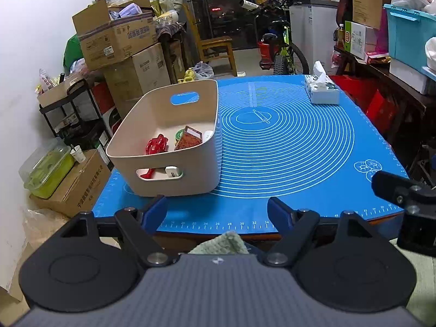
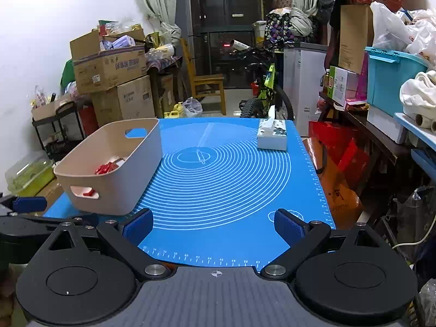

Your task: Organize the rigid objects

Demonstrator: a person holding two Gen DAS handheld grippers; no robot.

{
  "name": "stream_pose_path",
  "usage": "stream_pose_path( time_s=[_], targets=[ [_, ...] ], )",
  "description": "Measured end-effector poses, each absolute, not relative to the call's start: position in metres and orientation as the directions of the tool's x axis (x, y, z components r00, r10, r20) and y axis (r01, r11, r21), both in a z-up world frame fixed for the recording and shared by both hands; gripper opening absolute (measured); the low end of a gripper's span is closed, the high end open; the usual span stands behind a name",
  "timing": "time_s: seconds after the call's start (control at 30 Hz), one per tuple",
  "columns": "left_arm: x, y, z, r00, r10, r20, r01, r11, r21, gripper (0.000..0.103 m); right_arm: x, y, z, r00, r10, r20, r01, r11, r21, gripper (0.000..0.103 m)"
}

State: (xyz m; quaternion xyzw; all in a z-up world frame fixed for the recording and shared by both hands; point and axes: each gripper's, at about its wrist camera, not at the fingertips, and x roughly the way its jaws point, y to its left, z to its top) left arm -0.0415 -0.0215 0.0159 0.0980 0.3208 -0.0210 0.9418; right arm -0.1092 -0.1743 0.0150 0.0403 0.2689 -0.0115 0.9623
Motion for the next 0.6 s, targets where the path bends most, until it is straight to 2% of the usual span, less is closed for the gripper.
stream_pose_path(
  time_s=[0.6],
  targets=[
    [-0.0381,-0.0173,0.0135,0.785,0.008,-0.620,0.109,0.983,0.150,0.081,-0.1050,-0.1771,0.0087,0.842,0.011,-0.539,0.054,0.993,0.104,0.095]
  ],
)
